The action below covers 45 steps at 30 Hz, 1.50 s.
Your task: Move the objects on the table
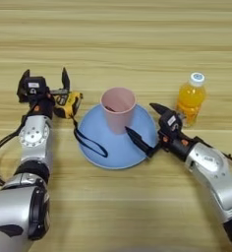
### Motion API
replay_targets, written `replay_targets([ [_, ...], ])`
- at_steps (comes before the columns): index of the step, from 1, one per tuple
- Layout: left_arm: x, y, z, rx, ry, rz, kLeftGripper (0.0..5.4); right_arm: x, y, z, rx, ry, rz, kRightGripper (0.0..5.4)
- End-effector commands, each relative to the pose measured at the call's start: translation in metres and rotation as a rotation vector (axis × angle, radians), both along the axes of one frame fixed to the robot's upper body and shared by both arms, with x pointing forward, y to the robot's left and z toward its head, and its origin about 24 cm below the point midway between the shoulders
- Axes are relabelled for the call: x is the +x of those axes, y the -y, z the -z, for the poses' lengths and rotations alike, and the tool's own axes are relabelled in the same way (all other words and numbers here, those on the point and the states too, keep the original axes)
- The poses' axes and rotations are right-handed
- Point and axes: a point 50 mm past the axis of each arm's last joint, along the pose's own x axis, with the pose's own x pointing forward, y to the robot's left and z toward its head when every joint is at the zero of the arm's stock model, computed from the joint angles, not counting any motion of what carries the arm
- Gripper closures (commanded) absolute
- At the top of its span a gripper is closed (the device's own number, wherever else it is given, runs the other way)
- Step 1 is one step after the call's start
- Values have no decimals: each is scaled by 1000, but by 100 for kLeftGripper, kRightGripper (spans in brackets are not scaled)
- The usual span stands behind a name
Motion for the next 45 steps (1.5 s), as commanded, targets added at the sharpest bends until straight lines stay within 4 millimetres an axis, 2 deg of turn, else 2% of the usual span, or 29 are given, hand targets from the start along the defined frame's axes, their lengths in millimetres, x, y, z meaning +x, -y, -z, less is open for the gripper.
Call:
replay_targets([
  [1,0,1,2,10,-18,2,0,11,-3,-4,-2,19,-1,2],
  [7,0,1,2,9,-16,0,0,18,-7,-3,-7,12,-12,2],
  [23,1,6,9,63,-77,7,0,11,-16,-2,-22,-9,-111,2],
  [34,1,8,10,63,-81,11,0,27,-26,-11,-35,27,-120,2],
  [45,1,10,10,62,-77,10,0,32,-47,-7,-55,15,-180,2],
])
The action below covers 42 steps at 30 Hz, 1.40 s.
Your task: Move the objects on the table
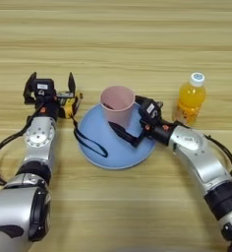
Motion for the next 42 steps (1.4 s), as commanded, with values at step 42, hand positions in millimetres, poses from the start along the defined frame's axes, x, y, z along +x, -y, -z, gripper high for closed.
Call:
replay_targets([
  [42,0,5,3,0,-18,-4,0,-15,98,-155,314,544,459,105],
])
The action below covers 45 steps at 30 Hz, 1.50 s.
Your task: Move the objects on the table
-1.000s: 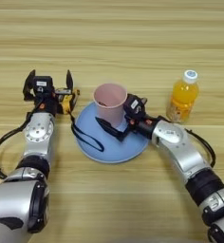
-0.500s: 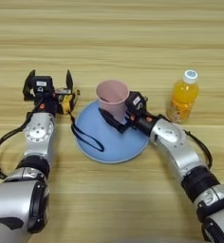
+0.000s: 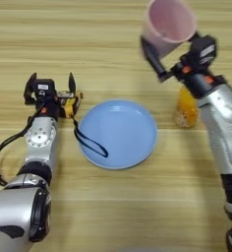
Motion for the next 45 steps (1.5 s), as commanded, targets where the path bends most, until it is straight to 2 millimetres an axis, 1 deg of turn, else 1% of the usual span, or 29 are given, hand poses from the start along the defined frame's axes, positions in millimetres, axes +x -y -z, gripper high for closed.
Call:
replay_targets([
  [1,1,4,2,4,-17,6,0,-11,41,-12,15,26,151,105],
  [4,1,5,2,3,-17,8,0,-17,81,-14,30,25,301,105],
  [6,1,5,2,2,-18,7,0,-17,102,-5,26,-20,399,105],
  [7,1,4,2,2,-18,7,0,-15,110,4,24,-60,434,105],
  [10,1,4,2,0,-16,5,0,-14,121,32,12,-167,490,105],
  [16,1,3,1,0,-12,4,0,-14,135,74,-4,-291,573,105],
  [21,0,3,1,2,-10,2,0,-9,141,106,-4,-386,597,106],
  [29,1,5,1,1,-12,2,0,-1,146,139,2,-491,602,106],
  [37,2,7,2,1,-14,0,0,2,144,158,-1,-545,583,106],
  [41,2,7,2,1,-14,-2,0,3,140,161,-9,-544,551,106],
  [42,2,7,2,0,-14,-2,0,3,139,161,-10,-542,546,77],
  [45,2,7,1,0,-14,-3,0,3,138,160,-10,-534,538,48],
])
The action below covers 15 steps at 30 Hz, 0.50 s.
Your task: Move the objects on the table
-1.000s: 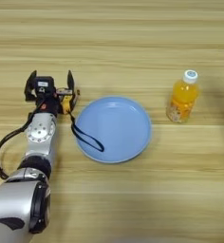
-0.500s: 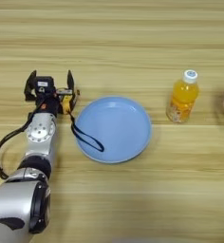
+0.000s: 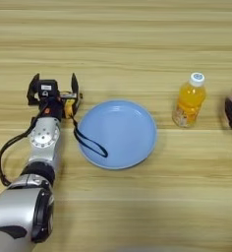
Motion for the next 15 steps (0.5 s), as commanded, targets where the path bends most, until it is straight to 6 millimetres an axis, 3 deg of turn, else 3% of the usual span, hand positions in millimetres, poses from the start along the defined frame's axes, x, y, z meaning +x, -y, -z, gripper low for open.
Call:
replay_targets([
  [1,2,1,0,13,-11,2,0,2,-3,0,2,4,-20,41],
  [6,2,0,0,13,-11,1,0,1,-3,-6,-6,34,-24,3],
  [15,2,0,0,13,-12,1,0,3,-6,-29,-22,122,-43,3],
])
